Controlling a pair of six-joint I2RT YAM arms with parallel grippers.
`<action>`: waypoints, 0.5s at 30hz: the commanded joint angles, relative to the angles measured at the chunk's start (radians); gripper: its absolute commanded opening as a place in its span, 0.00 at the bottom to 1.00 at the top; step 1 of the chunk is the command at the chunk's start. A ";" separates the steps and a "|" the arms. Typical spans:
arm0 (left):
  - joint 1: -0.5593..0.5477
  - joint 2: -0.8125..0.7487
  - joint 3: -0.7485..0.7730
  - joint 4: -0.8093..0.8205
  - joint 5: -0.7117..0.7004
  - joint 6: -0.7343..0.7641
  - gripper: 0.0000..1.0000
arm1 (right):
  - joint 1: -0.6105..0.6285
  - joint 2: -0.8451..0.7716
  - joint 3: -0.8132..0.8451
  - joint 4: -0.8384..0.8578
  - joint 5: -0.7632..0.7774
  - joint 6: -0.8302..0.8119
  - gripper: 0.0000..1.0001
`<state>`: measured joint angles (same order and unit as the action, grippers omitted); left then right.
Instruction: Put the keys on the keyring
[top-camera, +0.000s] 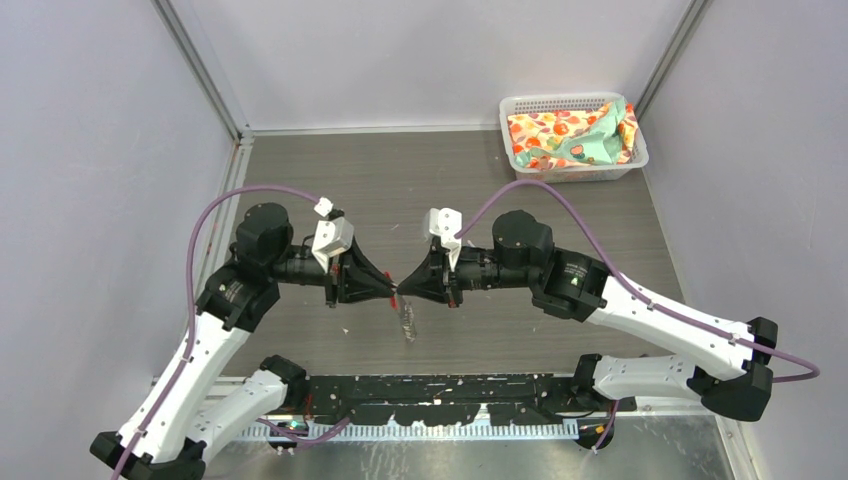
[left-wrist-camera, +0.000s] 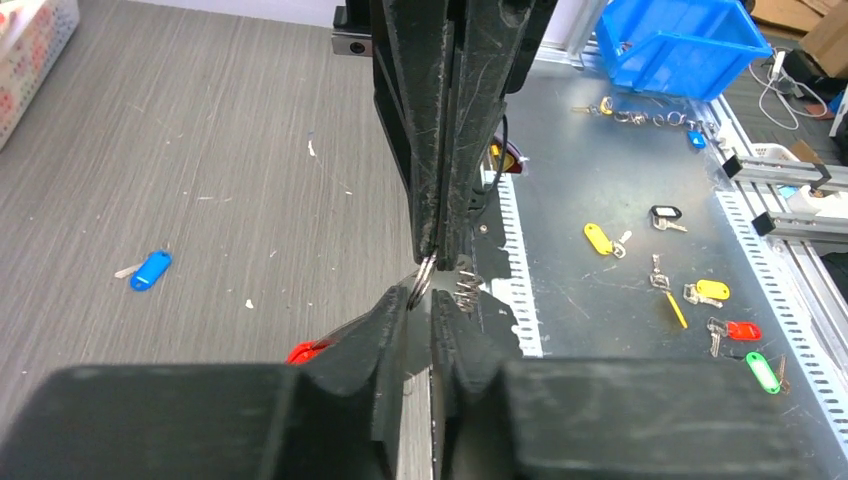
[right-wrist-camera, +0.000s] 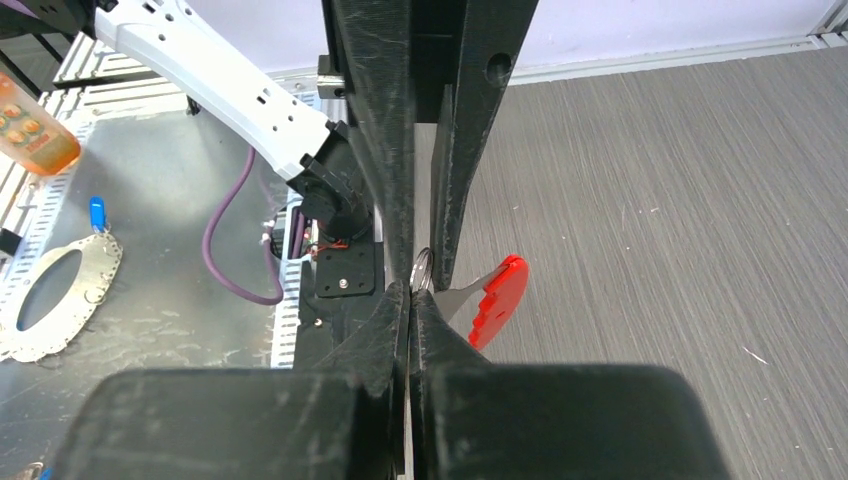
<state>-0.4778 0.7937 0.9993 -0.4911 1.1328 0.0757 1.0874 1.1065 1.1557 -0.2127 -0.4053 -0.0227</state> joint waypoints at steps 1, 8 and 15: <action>-0.004 -0.016 -0.014 0.080 0.030 -0.063 0.10 | 0.000 0.002 0.025 0.115 0.000 0.011 0.01; -0.004 -0.041 -0.031 0.139 -0.001 -0.080 0.00 | 0.010 0.022 0.066 0.035 -0.003 -0.016 0.16; -0.004 -0.147 -0.057 0.116 -0.036 0.366 0.00 | 0.006 -0.065 0.096 -0.080 0.128 -0.061 0.34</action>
<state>-0.4782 0.7158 0.9543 -0.4259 1.1057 0.1524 1.0916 1.1107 1.1904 -0.2504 -0.3698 -0.0467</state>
